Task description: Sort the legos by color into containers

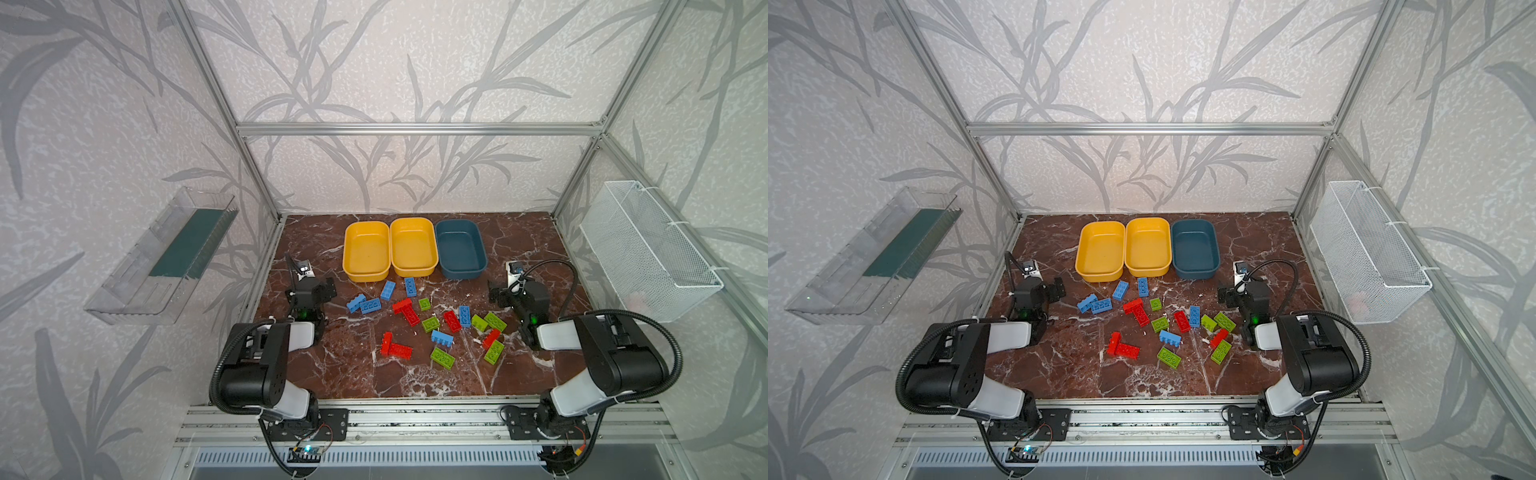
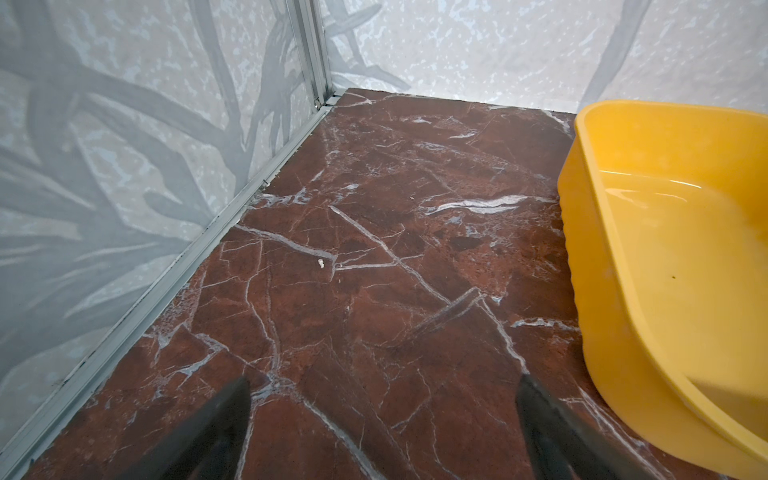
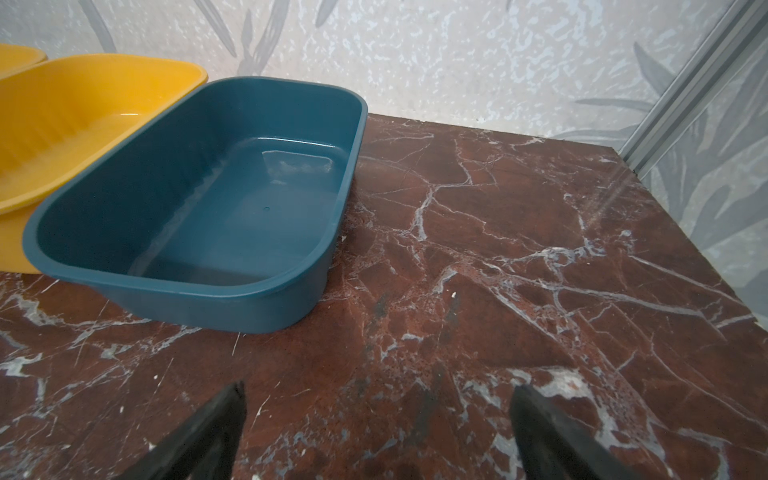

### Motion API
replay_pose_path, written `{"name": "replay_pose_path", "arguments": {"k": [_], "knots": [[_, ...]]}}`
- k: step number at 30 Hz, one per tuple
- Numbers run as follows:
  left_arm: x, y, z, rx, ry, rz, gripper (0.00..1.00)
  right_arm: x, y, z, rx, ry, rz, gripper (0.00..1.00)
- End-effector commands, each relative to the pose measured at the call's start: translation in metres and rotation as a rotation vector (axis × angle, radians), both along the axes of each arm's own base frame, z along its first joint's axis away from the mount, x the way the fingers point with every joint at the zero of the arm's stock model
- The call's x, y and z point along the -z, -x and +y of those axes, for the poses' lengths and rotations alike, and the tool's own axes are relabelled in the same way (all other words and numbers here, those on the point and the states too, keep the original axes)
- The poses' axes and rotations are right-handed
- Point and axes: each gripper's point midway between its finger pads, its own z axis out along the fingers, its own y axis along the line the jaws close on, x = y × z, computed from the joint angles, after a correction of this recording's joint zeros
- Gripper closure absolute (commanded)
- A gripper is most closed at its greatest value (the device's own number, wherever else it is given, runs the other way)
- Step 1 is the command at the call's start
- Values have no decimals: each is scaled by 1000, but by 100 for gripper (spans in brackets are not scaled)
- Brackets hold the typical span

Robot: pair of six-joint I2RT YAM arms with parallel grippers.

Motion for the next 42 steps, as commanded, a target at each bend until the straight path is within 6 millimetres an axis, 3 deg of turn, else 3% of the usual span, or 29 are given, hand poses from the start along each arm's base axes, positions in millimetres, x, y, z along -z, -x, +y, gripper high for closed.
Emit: {"name": "replay_pose_path", "arguments": {"k": [1, 5, 11, 15, 19, 22, 27, 30, 36, 42], "knots": [[-5, -4, 2, 0, -3, -17, 1, -7, -7, -3, 8, -8, -21, 1], [-5, -4, 1, 1, -2, -19, 1, -10, -7, -7, 53, 14, -32, 1], [-28, -11, -6, 56, -10, 53, 1, -54, -7, -36, 297, 67, 53, 1], [-55, -6, -6, 7, 42, 38, 1, -61, 3, -25, 303, 55, 202, 1], [-77, 4, -25, 21, 154, -16, 1, -58, 25, -2, 241, 79, 328, 5], [-85, 12, -58, 82, 165, -24, 1, -54, 47, 18, 163, 35, 407, 13], [-81, 25, -150, 341, 245, 57, 1, -41, 77, 46, 63, -111, 500, 17], [-78, 42, -192, 455, 278, 99, 1, -34, 90, 57, 44, -142, 556, 19], [-65, 78, -249, 598, 265, 177, 1, -22, 102, 84, -12, -110, 615, 20], [-55, 105, -279, 701, 178, 235, 1, -7, 107, 106, -41, -91, 680, 22]]}}
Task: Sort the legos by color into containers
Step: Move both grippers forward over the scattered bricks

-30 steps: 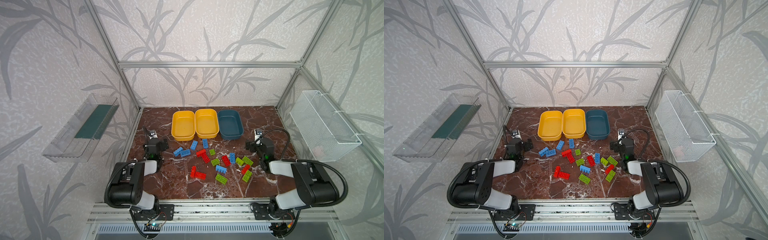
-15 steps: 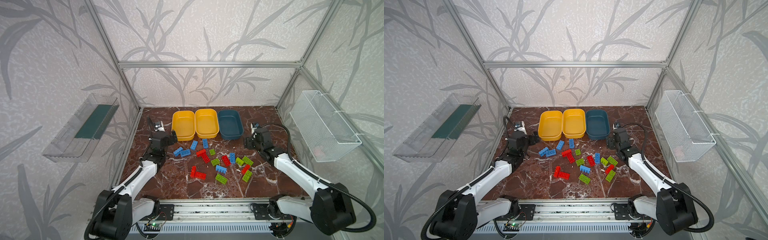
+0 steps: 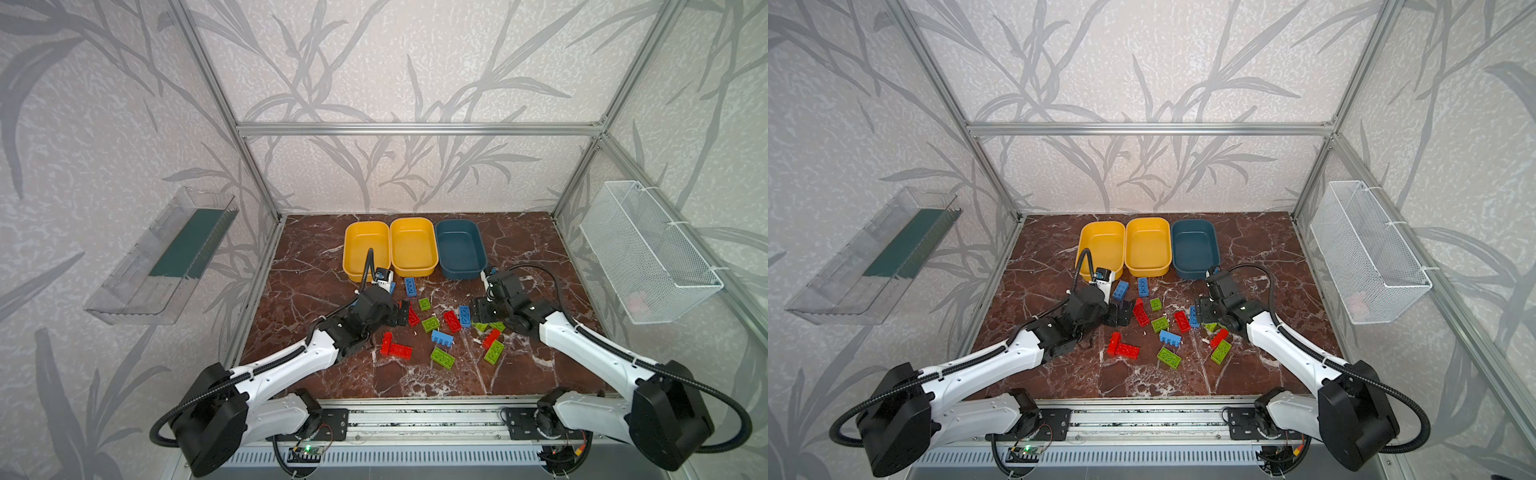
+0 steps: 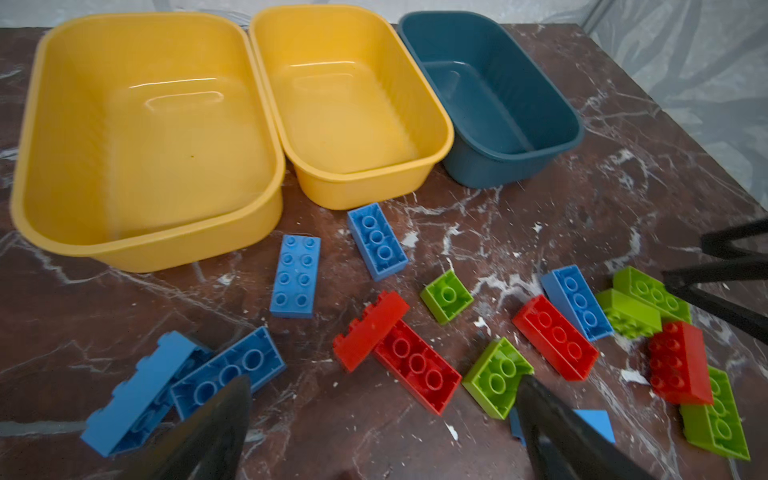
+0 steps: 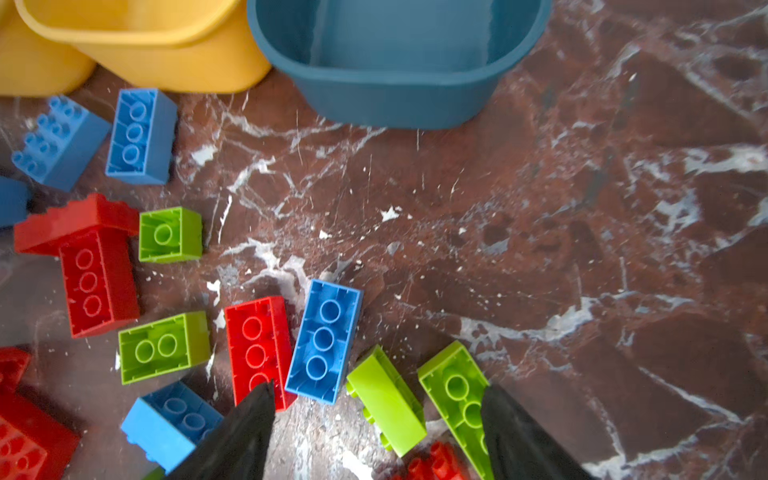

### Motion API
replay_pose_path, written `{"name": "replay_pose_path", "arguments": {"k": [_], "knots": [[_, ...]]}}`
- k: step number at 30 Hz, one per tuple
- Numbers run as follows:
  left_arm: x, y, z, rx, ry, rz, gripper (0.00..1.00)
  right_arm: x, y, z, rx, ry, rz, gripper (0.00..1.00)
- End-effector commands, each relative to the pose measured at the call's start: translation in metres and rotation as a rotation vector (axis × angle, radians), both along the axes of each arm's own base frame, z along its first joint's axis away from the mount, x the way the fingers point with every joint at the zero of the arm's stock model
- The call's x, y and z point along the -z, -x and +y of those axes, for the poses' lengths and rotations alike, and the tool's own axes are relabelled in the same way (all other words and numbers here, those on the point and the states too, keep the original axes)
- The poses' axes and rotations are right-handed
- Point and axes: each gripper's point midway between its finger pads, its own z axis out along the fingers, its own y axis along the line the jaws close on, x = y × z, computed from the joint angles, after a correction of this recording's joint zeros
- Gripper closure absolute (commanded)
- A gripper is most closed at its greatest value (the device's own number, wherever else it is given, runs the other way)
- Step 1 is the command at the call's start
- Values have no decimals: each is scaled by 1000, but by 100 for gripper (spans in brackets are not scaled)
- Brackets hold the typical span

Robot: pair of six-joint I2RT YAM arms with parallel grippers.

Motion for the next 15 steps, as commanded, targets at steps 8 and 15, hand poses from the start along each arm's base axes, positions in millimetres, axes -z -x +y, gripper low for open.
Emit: {"name": "replay_pose_path", "arguments": {"k": [8, 15], "knots": [[-3, 9, -2, 10, -79, -13, 1, 16, -9, 28, -22, 29, 114, 29], [-6, 10, 3, -4, -80, -29, 1, 32, -16, 30, 12, 83, 192, 39]]}}
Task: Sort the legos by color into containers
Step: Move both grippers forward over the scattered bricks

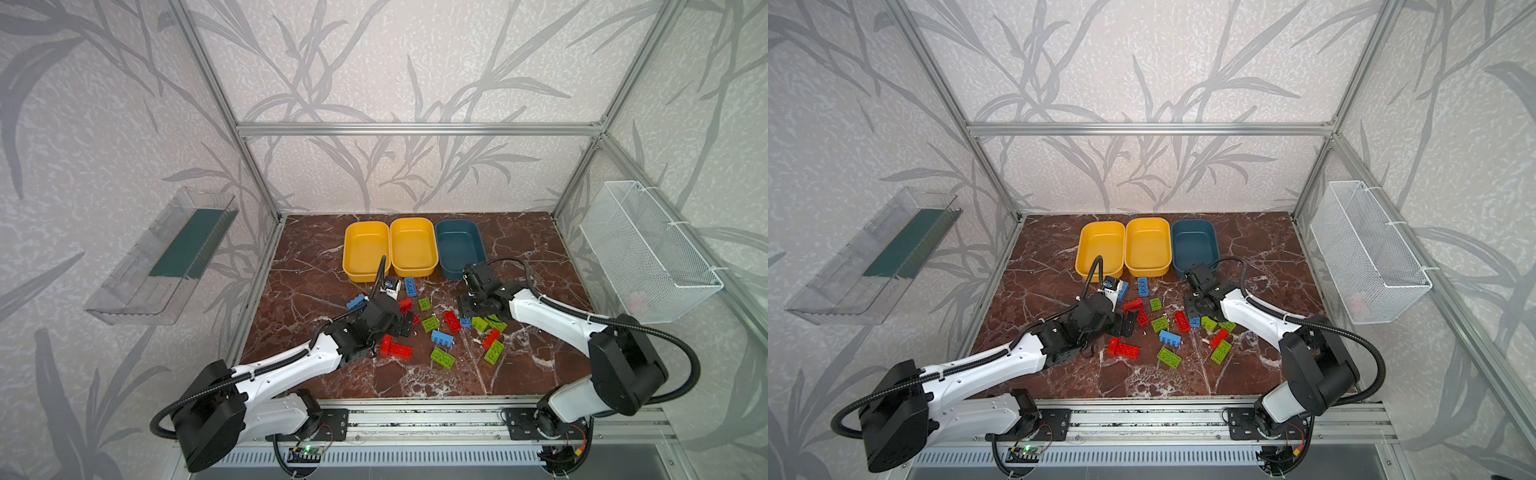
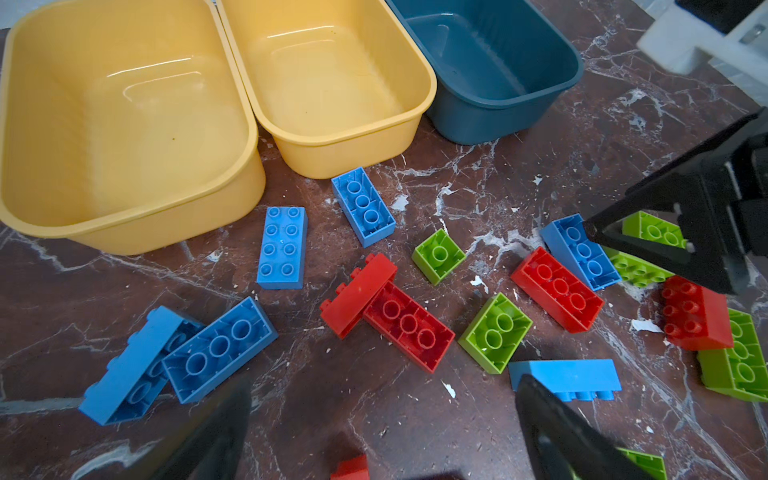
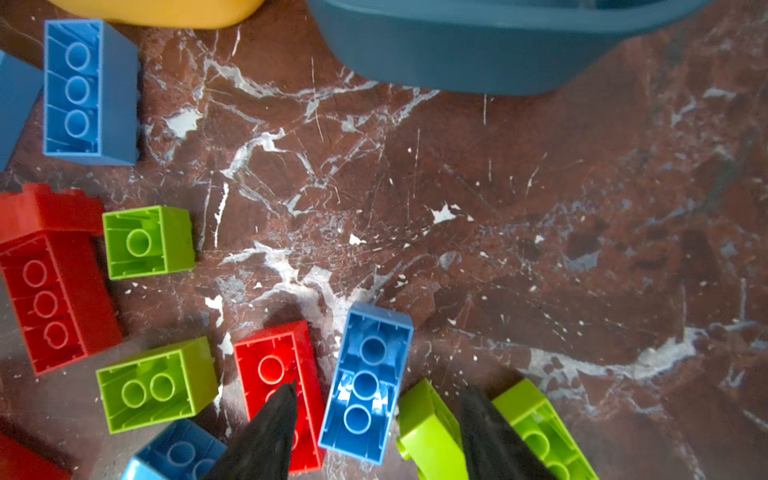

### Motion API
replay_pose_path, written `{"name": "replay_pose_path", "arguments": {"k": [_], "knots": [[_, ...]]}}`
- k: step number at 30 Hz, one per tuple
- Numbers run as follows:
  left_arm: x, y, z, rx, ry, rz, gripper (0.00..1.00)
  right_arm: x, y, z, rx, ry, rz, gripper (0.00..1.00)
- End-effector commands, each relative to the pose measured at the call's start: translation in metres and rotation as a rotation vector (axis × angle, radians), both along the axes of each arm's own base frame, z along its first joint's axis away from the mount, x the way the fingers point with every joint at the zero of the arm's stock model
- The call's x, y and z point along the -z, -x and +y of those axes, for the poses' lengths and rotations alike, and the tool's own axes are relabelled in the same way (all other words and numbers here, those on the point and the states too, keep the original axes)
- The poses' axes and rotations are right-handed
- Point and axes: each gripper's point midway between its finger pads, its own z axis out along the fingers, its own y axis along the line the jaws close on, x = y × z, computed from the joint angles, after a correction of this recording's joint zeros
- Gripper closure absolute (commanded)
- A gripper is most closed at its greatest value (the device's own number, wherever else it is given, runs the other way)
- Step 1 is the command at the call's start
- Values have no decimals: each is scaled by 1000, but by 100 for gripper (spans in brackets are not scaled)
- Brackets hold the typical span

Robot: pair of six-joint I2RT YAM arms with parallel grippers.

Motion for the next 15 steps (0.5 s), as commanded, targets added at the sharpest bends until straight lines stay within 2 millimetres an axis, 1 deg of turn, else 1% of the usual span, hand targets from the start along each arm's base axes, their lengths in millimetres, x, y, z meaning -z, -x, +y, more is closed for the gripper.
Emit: {"name": "replay_pose_path", "arguments": {"k": [1, 5, 8, 11, 15], "knots": [[-15, -3, 4, -22, -1, -38, 1, 7, 7, -4, 22, 29, 51, 39], [-14, -3, 7, -24, -20, -44, 1, 8, 9, -6, 31, 31, 59, 39], [-14, -3, 6, -18, -28, -46, 1, 3, 13, -12, 36, 52, 60, 39], [-15, -4, 5, -11, -28, -47, 1, -1, 23, -19, 14, 74, 75, 39], [-14, -6, 1, 0, -26, -49, 1, 3, 39, -27, -16, 107, 121, 42]]}}
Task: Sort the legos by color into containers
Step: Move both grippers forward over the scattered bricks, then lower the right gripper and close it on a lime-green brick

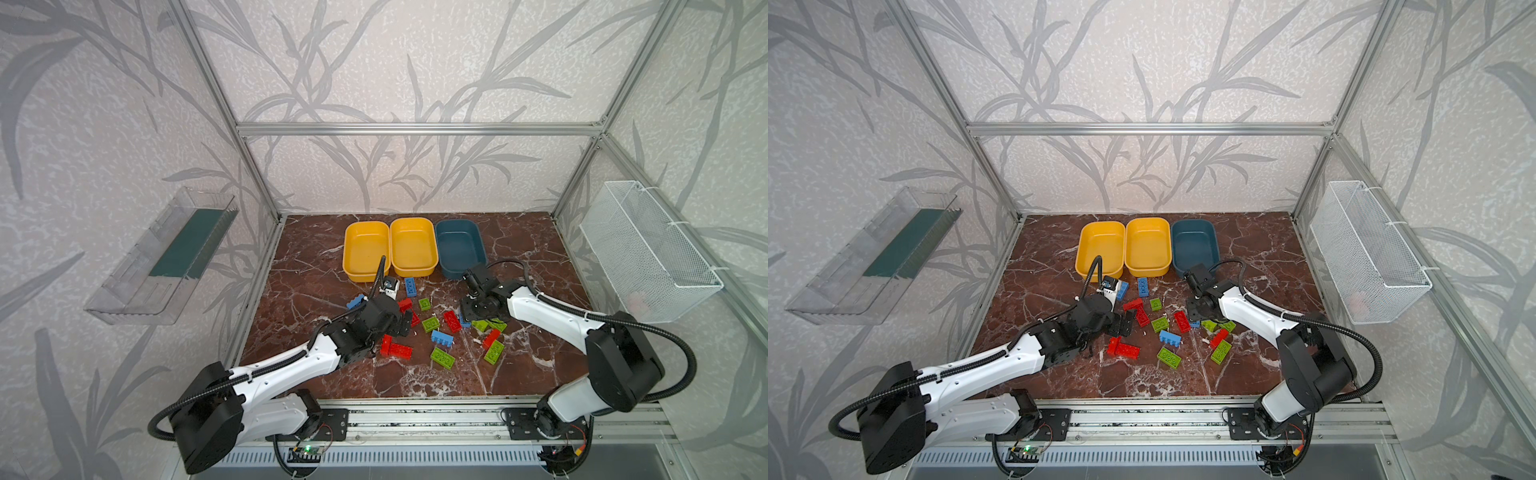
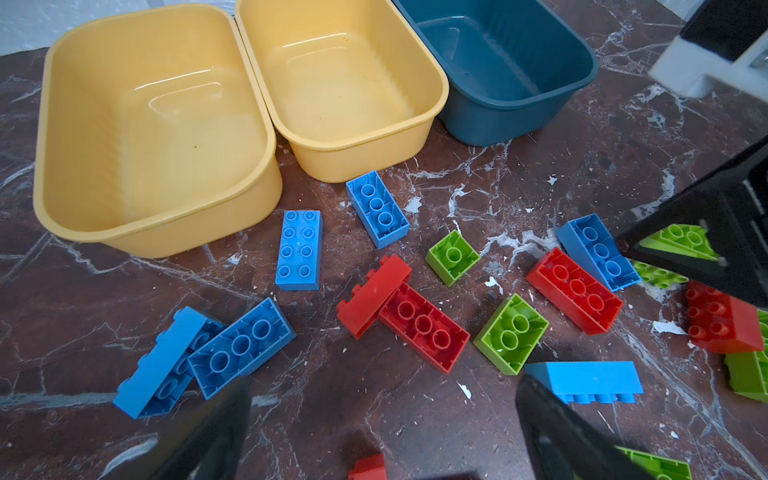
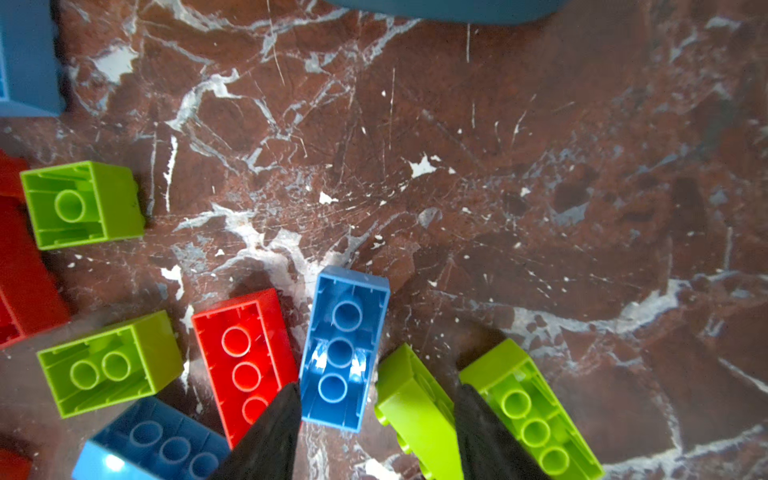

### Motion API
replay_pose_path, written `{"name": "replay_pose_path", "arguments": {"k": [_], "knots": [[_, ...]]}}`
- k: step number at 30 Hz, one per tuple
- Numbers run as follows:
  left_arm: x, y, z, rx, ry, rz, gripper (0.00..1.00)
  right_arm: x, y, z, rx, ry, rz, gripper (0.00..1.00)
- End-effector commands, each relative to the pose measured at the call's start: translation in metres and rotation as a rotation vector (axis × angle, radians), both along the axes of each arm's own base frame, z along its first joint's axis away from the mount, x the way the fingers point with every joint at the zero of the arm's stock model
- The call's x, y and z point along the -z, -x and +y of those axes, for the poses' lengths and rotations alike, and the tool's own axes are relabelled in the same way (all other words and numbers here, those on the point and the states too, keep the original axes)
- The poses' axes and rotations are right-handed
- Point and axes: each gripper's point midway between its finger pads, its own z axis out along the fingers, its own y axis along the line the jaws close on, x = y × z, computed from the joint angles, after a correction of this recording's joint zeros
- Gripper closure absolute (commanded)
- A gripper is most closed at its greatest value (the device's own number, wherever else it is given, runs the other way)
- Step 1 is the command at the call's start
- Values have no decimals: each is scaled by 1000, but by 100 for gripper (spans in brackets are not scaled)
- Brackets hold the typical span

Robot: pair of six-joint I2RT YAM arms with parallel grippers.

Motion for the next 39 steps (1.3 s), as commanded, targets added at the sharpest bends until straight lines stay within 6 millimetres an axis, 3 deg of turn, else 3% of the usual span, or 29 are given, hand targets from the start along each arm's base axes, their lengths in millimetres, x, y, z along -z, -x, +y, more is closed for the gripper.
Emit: {"name": "replay_pose_path", "arguments": {"k": [1, 11, 16, 29, 39], "knots": [[-12, -5, -6, 7, 6, -26, 1, 5, 21, -12, -28, 51, 63, 43], [-3, -5, -15, 33, 6, 11, 1, 22, 24, -12, -67, 73, 100, 46], [-6, -3, -10, 22, 12, 2, 1, 31, 26, -9, -77, 67, 127, 52], [-10, 1, -5, 14, 27, -4, 1, 49, 31, -9, -73, 76, 179, 51], [-11, 0, -13, 50, 10, 9, 1, 53, 43, -7, -51, 41, 228, 62]]}}
